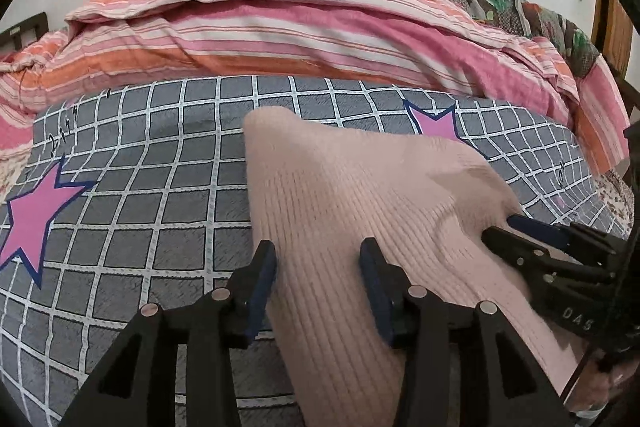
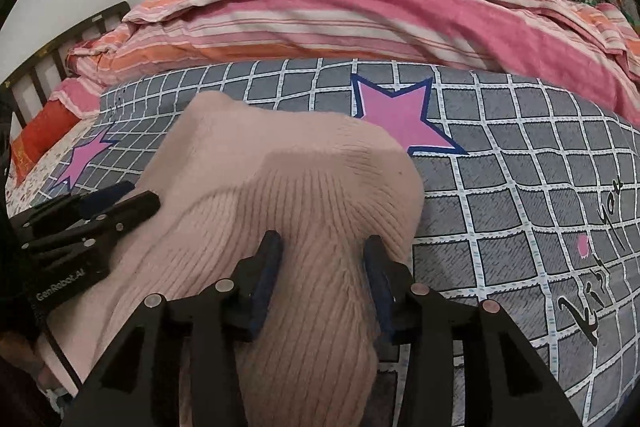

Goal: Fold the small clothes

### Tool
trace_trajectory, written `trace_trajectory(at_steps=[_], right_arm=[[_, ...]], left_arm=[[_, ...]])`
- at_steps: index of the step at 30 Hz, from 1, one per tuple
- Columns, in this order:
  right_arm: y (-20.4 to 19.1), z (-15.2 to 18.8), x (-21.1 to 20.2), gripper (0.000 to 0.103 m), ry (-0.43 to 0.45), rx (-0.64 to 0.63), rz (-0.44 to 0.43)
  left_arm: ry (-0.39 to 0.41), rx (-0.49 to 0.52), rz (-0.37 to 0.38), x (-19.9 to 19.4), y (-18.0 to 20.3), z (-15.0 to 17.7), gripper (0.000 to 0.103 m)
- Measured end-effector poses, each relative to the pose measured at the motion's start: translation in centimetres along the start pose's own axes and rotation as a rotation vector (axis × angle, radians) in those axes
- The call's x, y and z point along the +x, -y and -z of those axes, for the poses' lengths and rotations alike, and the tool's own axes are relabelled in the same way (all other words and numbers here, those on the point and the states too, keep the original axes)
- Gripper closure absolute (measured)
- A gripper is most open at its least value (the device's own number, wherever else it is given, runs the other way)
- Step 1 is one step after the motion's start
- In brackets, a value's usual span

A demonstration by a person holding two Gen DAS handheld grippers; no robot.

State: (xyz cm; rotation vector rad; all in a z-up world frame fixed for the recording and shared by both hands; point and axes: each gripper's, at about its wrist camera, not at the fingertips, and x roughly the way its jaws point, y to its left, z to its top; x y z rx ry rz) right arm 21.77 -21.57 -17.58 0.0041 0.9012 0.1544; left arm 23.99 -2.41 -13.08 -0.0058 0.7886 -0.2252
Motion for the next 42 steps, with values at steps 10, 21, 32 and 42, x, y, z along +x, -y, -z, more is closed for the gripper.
trace_trajectory(at_steps=[10, 21, 32, 42], right_arm=[[-0.21, -0.16, 0.32, 0.062, 0.019, 0.012, -0.001], [-0.33, 0.02, 0.06, 0.062, 0.029, 0.020, -0.001], [-0.40, 0.19, -0.21, 0.062, 0.040, 0.022, -0.005], [-0.65, 0.20, -0.27, 0.061, 0.050, 0.021, -0.003]], left_arm=[[0.013, 0.003, -0.011, 0.02, 0.48, 0.18, 0.059], [0.014, 0.000, -0.016, -0.08, 0.45, 0.19, 0.059], [0.015, -0.004, -0.016, -0.19, 0.45, 0.21, 0.059], [0.014, -0.006, -0.013, -0.03, 0.41, 0.05, 0.059]])
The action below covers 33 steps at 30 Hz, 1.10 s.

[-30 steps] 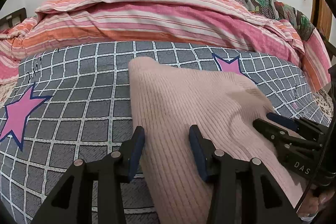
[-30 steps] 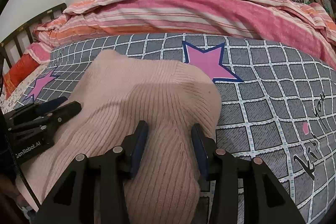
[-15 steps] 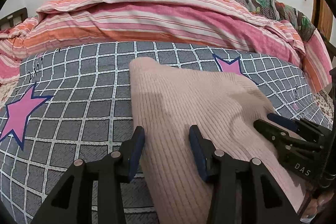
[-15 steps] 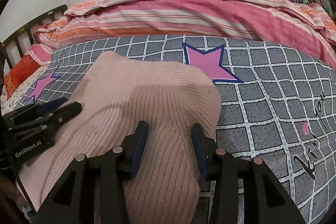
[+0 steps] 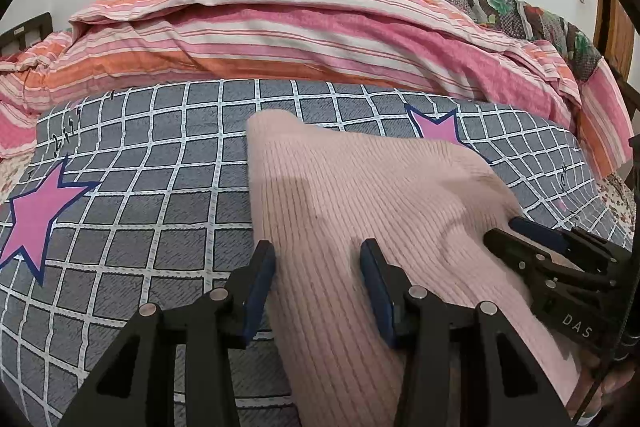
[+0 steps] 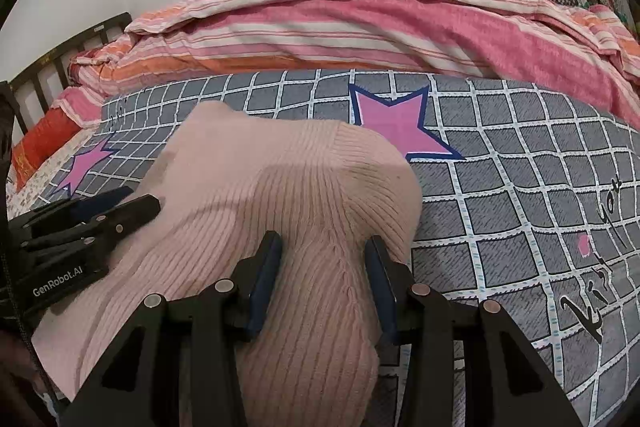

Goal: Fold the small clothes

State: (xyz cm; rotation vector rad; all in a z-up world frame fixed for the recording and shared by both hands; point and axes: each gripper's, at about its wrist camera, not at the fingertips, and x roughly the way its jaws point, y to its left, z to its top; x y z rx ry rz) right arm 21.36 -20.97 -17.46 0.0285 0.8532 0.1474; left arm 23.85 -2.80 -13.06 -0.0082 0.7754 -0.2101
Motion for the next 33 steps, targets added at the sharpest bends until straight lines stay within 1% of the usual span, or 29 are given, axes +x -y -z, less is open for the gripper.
trace_trajectory(at_steps=[9, 15, 20, 23, 27, 30, 33], right_arm=[[0.1, 0.3, -0.4, 0.061, 0.023, 0.007, -0.005], [-0.5, 0.3, -0.7, 0.060, 0.030, -0.012, 0.027], [-0.2, 0.3, -0.7, 0.059, 0.032, -0.002, 0.013], [0.1, 0.3, -1.0, 0.059, 0.036, 0.014, -0.012], [0.9, 0.4, -1.5, 0.058, 0.041, 0.059, -0.051], [0.9, 0.3, -2.3, 0.058, 0.041, 0.067, -0.046], [1.3, 0.8, -4.0, 0.058, 0.065, 0.075, -0.008]], left_arm=[[0.016, -0.002, -0.003, -0.2, 0.0, 0.3, 0.059], [0.019, -0.013, -0.005, -0.3, 0.1, 0.5, 0.058], [0.021, -0.008, -0.011, -0.6, 0.3, 0.6, 0.058], [0.026, -0.009, 0.004, -0.9, 0.2, 0.8, 0.058], [0.029, -0.020, 0.042, -1.9, -0.2, 1.3, 0.057], [0.030, -0.038, 0.076, -2.7, -0.5, 1.7, 0.057], [0.033, -0.050, 0.104, -3.4, -0.6, 2.2, 0.057]])
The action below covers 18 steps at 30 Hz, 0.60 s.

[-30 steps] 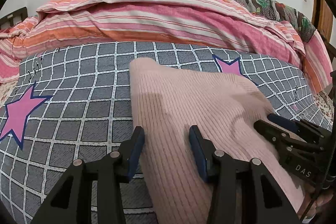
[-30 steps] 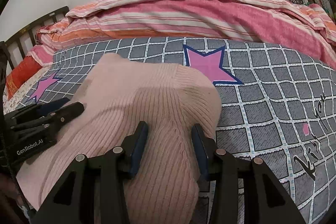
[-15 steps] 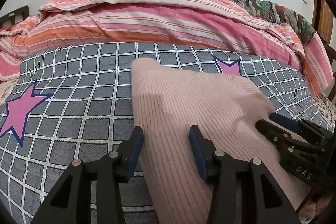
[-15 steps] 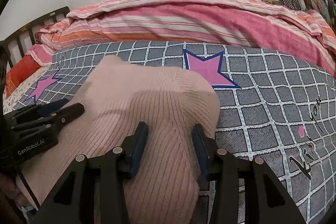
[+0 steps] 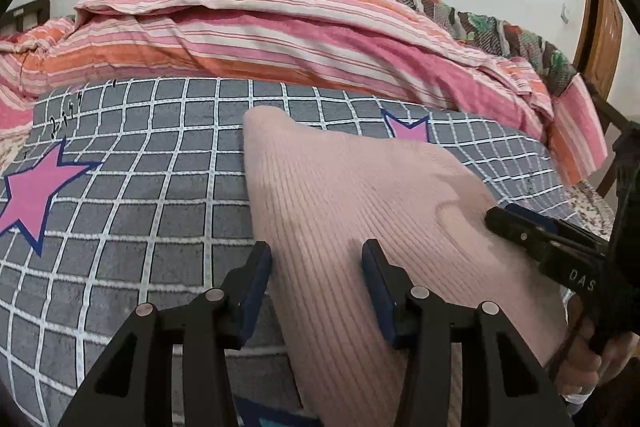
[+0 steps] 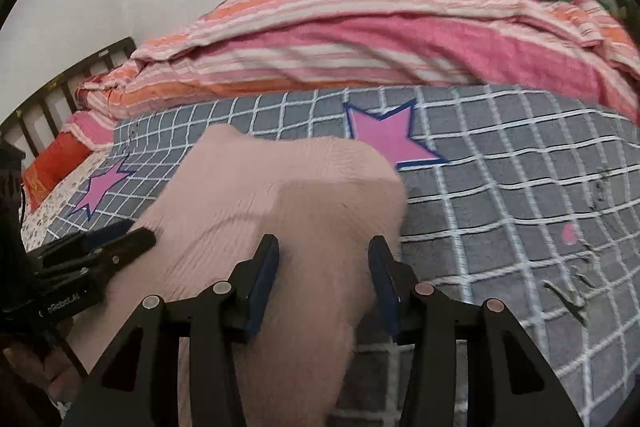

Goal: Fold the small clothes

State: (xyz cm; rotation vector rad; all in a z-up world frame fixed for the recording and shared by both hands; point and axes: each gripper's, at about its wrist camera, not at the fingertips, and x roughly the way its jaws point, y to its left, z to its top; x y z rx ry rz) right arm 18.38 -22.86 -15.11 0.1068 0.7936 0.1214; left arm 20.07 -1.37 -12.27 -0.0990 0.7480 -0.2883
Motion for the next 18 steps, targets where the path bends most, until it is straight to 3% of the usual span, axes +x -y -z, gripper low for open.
trace_trajectory(at_steps=[9, 15, 18], right_arm=[[1.1, 0.8, 0.8, 0.057, -0.029, 0.035, -0.039], [0.0, 0.9, 0.9, 0.056, -0.013, -0.019, 0.018], [0.9, 0.8, 0.8, 0.056, -0.035, 0.021, -0.022]], left_arm=[[0.013, 0.003, 0.035, -1.2, -0.1, 1.3, 0.051], [0.013, 0.008, 0.029, -1.1, 0.1, 1.4, 0.051], [0.013, 0.019, 0.037, -1.3, 0.2, 1.7, 0.051]])
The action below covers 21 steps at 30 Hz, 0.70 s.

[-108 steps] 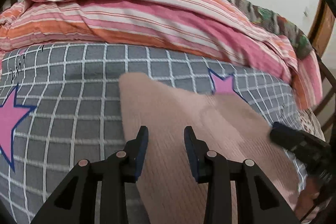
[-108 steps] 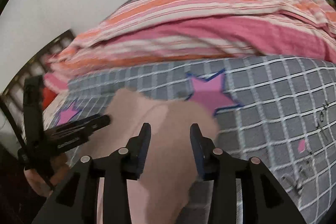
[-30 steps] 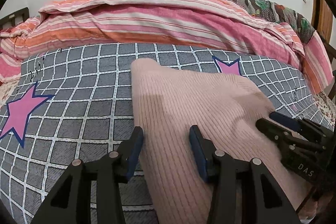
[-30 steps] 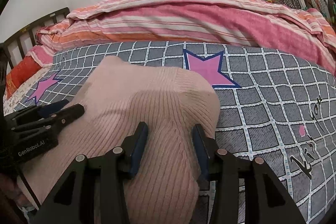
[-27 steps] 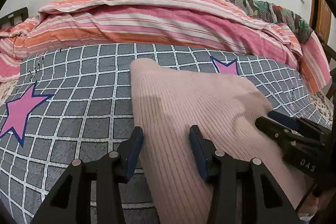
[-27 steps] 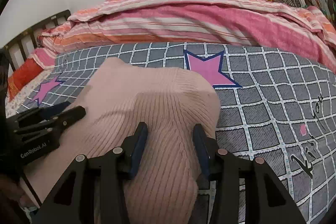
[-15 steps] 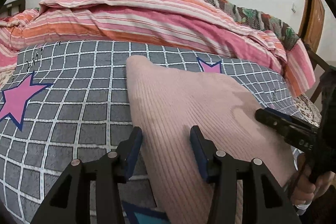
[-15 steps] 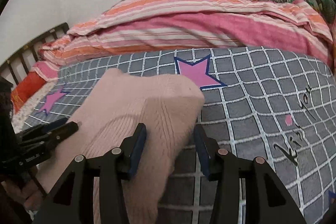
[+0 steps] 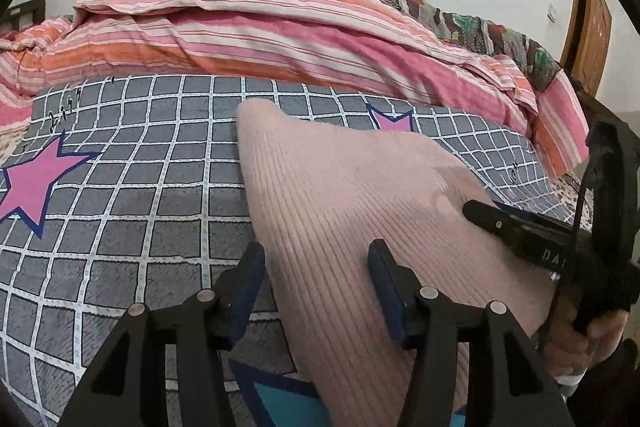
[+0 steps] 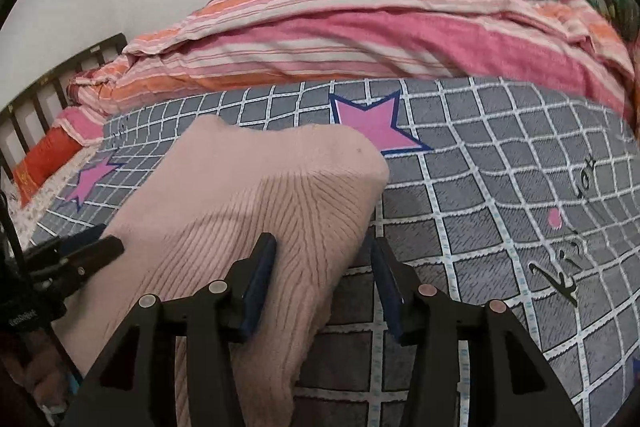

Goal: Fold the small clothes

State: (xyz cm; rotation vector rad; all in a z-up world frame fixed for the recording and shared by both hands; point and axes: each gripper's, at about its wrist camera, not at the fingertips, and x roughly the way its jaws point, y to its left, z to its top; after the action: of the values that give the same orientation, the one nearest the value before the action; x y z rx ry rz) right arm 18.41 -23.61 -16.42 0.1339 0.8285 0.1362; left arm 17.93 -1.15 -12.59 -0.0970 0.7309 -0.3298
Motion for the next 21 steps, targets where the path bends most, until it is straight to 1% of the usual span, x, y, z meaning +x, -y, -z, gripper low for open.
trace_trajectory(at_steps=[4, 7, 10, 11, 13, 15, 18, 21], right_arm=[[1.2, 0.0, -0.5, 0.055, -0.020, 0.046, -0.056], [1.4, 0.4, -0.8, 0.055, -0.021, 0.057, -0.066], [1.1, 0.7, -0.9, 0.055, -0.009, 0.040, -0.038], [0.9, 0.8, -0.8, 0.055, -0.008, 0.034, -0.008], [0.6, 1.0, -0.7, 0.055, 0.002, 0.020, 0.023], [0.7, 0.8, -0.8, 0.055, 0.003, 0.021, 0.028], [1.1, 1.0, -2.0, 0.055, 0.005, 0.060, 0.015], [0.9, 2.1, -3.7, 0.054, 0.009, 0.066, 0.026]], left_arm=[[0.008, 0.007, 0.021, -0.7, -0.2, 0.6, 0.050], [-0.003, -0.015, 0.056, -1.2, -0.5, 0.9, 0.051], [-0.013, -0.015, 0.068, -1.3, -0.5, 1.2, 0.050], [-0.018, -0.009, 0.075, -1.4, -0.3, 1.3, 0.050], [-0.035, 0.007, 0.082, -1.4, 0.0, 1.6, 0.048], [-0.038, 0.027, 0.074, -1.6, 0.4, 2.0, 0.048], [-0.032, 0.049, 0.054, -2.1, 0.7, 2.2, 0.048], [-0.055, 0.021, 0.061, -2.2, 0.2, 2.3, 0.047]])
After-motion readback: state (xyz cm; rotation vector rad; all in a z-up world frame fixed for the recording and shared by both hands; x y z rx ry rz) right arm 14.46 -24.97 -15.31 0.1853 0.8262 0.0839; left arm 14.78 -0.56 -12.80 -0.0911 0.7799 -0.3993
